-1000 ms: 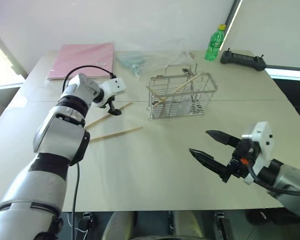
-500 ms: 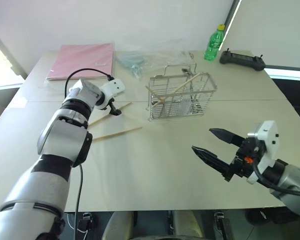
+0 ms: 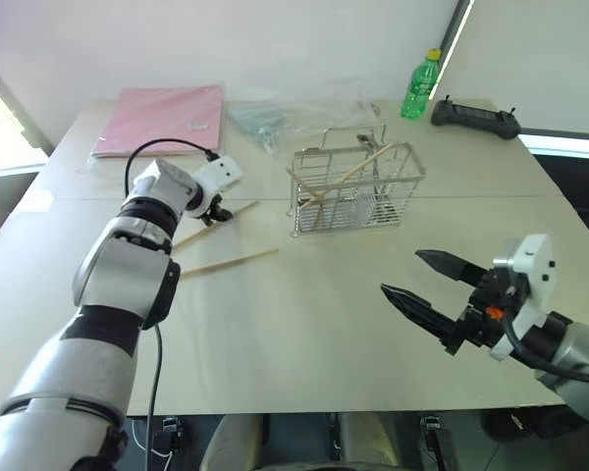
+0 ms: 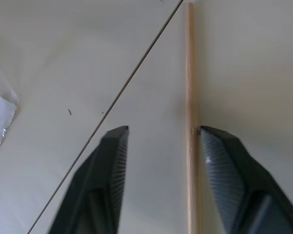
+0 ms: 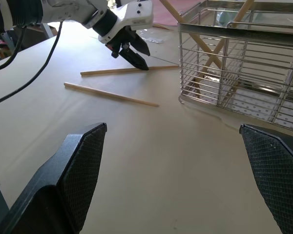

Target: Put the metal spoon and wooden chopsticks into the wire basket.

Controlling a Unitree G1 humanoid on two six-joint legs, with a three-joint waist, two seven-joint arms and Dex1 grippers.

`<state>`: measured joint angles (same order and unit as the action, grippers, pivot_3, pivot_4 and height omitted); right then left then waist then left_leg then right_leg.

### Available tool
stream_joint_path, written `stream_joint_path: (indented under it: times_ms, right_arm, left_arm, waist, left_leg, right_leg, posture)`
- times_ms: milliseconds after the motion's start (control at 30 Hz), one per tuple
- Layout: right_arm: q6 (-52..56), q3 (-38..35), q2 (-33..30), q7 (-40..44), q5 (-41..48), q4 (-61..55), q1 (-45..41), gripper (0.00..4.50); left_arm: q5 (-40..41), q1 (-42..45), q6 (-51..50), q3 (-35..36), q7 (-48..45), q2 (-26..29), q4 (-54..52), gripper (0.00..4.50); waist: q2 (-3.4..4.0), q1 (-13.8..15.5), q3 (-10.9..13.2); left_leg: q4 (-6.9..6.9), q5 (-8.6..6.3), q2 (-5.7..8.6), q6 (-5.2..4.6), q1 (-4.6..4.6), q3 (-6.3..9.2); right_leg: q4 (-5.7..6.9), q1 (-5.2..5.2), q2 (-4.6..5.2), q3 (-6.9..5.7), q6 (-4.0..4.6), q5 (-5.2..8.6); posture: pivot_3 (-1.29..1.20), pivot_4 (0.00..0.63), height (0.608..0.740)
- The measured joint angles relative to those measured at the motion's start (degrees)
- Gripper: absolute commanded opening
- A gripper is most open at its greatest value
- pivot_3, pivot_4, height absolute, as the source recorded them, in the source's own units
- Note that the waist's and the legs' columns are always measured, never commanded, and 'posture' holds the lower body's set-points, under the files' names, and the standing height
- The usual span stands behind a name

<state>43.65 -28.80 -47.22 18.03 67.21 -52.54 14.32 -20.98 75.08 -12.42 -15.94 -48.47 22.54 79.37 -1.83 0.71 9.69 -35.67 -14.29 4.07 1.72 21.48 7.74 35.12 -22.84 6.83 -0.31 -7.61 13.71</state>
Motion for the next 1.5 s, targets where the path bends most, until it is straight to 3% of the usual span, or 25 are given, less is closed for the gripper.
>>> stream_joint_path:
  times_ms: [33, 700, 867, 1200, 1333, 1433, 1500]
  right_arm:
    - [-0.15, 0.00, 0.00, -0.13, 0.04, 0.00, 0.01, 4.50]
    - [-0.33, 0.00, -1.16, -0.67, 0.61, 1.04, -0.07, 4.50]
    - [-0.33, 0.04, -1.24, -0.29, 0.59, 1.15, -0.45, 4.50]
    - [-0.33, 0.39, -1.23, -0.25, 0.54, 1.45, -1.07, 4.50]
    - [-0.33, 0.61, -1.25, 0.31, 0.55, 2.81, -1.98, 4.50]
    - [-0.32, 1.56, -1.27, 0.38, 0.52, 3.56, -3.60, 4.50]
    - [-0.32, 1.72, -1.27, 0.28, 0.53, 3.84, -4.33, 4.50]
  left_arm:
    - [-0.01, -0.18, -0.01, 0.00, 0.00, 0.00, 0.01, 0.44]
    - [-0.27, -0.29, -0.03, 0.42, 0.96, 0.11, 0.03, 0.44]
    - [0.43, -0.27, 0.06, 3.05, 2.57, 0.98, 0.03, 0.44]
    - [9.20, 5.81, 0.01, 15.47, 5.83, 5.67, -0.53, 0.44]
    - [8.25, 5.97, 0.35, 14.51, 4.93, 6.61, -0.97, 0.44]
    - [6.34, 4.06, 0.33, 12.37, 4.00, 5.08, -0.90, 1.32]
    - [5.27, 2.91, 0.26, 11.47, 4.29, 3.63, -0.60, 2.23]
  waist:
    - [0.00, 0.00, 0.00]
    - [0.00, 0.02, 0.00]
    - [0.00, -0.04, 0.00]
    - [-0.04, 0.00, 0.02]
    - [0.00, -0.04, -0.01]
    - [0.00, 0.01, -0.01]
    - [-0.02, 0.08, 0.01]
  left_leg:
    - [0.00, 0.00, 0.00, 0.00, 0.00, 0.00]
    - [-0.04, 0.00, 0.00, 0.00, 0.00, 0.00]
    - [-0.04, 0.00, 0.00, 0.00, -0.01, 0.00]
    - [-0.07, 0.00, 0.00, 0.00, -0.01, 0.01]
    - [-0.07, 0.00, 0.01, 0.00, -0.08, -0.01]
    - [-0.14, 0.00, 0.00, 0.00, -0.09, 0.00]
    - [-0.21, 0.00, 0.01, 0.00, -0.01, 0.03]
  right_leg:
    - [0.00, 0.00, 0.00, 0.00, 0.00, 0.00]
    - [0.00, 0.03, 0.00, 0.00, 0.00, -0.01]
    - [0.00, 0.03, 0.00, 0.00, -0.01, -0.01]
    - [-0.01, 0.05, 0.01, 0.00, -0.04, -0.02]
    - [0.00, 0.09, 0.00, 0.00, -0.04, -0.03]
    - [0.03, 0.12, 0.00, 0.00, -0.03, -0.04]
    - [0.02, 0.11, 0.00, -0.01, -0.04, -0.06]
  posture:
    - [0.00, 0.150, 0.709]
    - [0.00, 0.150, 0.709]
    - [0.00, 0.150, 0.709]
    - [0.00, 0.150, 0.709]
    - [0.00, 0.150, 0.709]
    - [0.00, 0.150, 0.709]
    - [0.00, 0.150, 0.709]
